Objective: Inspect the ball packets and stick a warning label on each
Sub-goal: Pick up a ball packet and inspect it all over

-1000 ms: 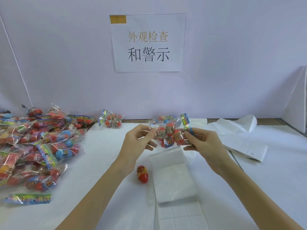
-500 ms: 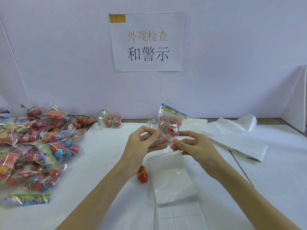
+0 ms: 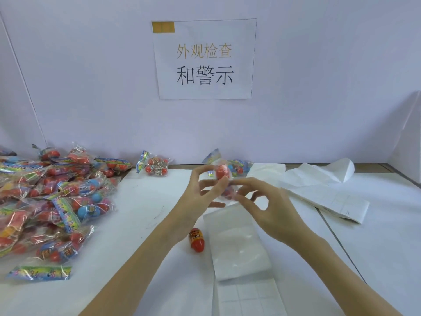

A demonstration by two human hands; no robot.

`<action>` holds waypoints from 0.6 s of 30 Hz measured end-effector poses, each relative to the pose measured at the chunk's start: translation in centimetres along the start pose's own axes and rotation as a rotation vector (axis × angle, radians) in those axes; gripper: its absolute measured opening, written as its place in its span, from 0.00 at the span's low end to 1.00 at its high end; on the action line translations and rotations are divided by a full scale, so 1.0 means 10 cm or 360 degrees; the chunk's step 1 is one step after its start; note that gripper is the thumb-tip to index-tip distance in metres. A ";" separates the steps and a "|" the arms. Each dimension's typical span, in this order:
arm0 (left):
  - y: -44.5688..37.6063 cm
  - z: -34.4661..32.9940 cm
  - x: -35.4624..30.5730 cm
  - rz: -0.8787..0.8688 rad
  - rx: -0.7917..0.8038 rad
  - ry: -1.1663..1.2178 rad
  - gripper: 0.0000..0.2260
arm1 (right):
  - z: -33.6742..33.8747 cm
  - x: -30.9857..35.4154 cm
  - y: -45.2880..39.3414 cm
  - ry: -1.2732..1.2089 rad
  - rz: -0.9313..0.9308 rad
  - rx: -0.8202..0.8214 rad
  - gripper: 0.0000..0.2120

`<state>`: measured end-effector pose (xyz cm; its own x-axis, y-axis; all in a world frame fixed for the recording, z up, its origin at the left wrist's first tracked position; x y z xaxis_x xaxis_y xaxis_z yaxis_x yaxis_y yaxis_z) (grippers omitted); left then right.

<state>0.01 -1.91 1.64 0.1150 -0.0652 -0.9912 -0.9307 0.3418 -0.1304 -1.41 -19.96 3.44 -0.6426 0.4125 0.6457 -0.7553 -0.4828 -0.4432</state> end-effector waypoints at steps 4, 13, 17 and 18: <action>0.01 -0.05 0.01 -0.0069 0.0053 0.0249 0.22 | -0.13 0.04 0.00 -0.0398 -0.0085 0.0454 0.12; 0.00 -0.10 0.04 -0.0070 0.0056 0.0267 0.21 | 0.10 -0.13 -0.01 -0.0733 -0.0442 -0.0097 0.16; 0.01 -0.14 0.02 -0.0152 0.0026 -0.0003 0.19 | 0.05 -0.12 -0.02 -0.0799 -0.0358 -0.0141 0.07; 0.01 -0.11 0.00 -0.0187 -0.0004 -0.0026 0.18 | 0.06 -0.13 -0.02 -0.0791 -0.0361 -0.0148 0.04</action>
<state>-0.49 -2.89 1.60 0.2292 -0.0895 -0.9693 -0.9113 0.3301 -0.2460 -0.38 -20.89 3.07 -0.3414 0.0729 0.9371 -0.8903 -0.3448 -0.2975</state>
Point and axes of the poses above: each hand's wrist, its own y-axis away from the middle knuckle, its own z-axis out of the back of the hand, x = y × z, the point moved 5 cm from there along -y, towards the middle knuckle, and after that the axes turned 12 degrees about x, right-handed, at the moved point
